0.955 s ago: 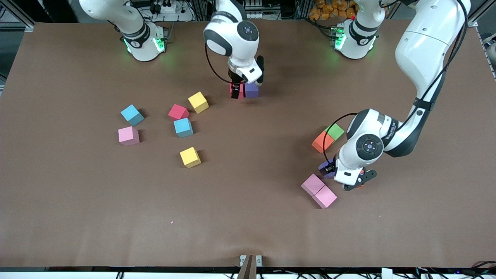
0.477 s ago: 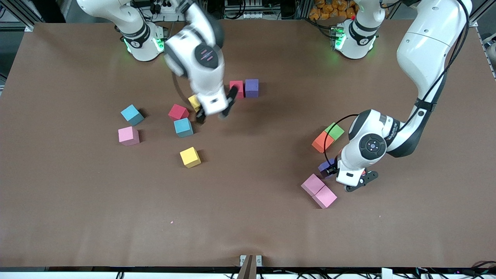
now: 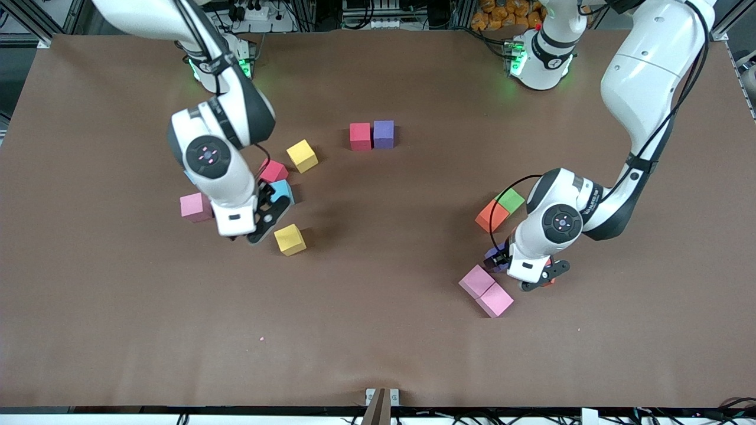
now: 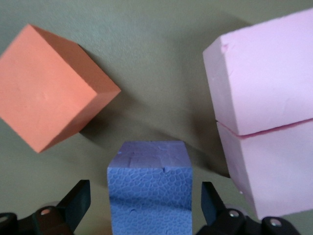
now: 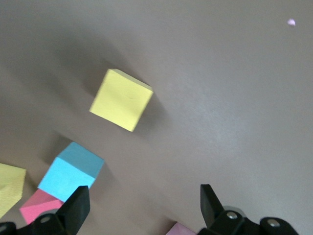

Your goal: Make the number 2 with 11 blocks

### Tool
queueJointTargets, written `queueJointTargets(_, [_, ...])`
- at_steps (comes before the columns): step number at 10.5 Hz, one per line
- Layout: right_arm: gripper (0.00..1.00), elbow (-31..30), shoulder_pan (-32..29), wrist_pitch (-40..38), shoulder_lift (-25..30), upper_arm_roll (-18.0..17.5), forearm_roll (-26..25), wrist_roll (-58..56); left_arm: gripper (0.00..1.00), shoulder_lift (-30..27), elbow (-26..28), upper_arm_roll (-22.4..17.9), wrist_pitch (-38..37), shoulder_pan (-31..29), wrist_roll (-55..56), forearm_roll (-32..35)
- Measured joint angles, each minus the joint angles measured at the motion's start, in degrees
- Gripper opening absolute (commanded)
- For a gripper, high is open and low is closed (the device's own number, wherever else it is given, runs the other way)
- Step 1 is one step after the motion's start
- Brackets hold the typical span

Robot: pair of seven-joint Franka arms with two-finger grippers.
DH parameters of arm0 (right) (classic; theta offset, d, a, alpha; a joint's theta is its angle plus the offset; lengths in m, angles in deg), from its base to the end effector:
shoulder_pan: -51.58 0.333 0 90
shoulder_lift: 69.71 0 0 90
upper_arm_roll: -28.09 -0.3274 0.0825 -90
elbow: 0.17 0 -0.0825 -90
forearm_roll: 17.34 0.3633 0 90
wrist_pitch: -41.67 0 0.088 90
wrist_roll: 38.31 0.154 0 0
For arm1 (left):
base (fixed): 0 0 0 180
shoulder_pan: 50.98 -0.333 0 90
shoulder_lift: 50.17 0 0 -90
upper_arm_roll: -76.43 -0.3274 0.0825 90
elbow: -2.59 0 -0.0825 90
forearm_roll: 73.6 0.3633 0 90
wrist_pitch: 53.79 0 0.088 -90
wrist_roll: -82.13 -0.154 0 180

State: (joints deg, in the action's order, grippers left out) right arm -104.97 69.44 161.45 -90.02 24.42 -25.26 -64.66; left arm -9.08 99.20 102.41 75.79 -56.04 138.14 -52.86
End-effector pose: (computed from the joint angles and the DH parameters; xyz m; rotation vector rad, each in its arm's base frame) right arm 0.5722 0.2104 0.3093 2.7397 1.3352 -0.1456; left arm 0.6315 -0.1928 0.1844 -3.0452 -0.7152 0.0859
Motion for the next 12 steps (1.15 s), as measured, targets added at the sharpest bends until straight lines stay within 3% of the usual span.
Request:
queueJointTargets(1, [1.0,0.1,-1.8,0.0,-0.5,0.0,0.1,0.0,0.58,0.4,0.0,0.0,0.3,0.0,0.0,0.0])
queueJointTargets(3, [1.0,0.1,-4.2,2.2,-2.0,0.0,0.2,0.1,0.34,0.5,0.0,0.1,0.5,0.0,-0.2,0.0])
queueJointTargets(7, [1.0,0.3,-4.2,3.8,-3.6,-0.6,0.2,1.3,0.32,0.5,-0.1,1.1,0.7,3.3,7.4,-0.1])
queueJointTargets(9, [1.0,0.3,-4.2,4.0,-3.7,-0.5,0.2,1.6,0.32,0.5,-0.1,2.4,0.7,7.9,18.7,-0.1])
queueJointTargets(12, [1.0,0.3,-4.2,4.1,-4.1,-0.5,0.2,1.6,0.31,0.2,-0.1,7.6,-1.0,13.5,41.6,-0.1])
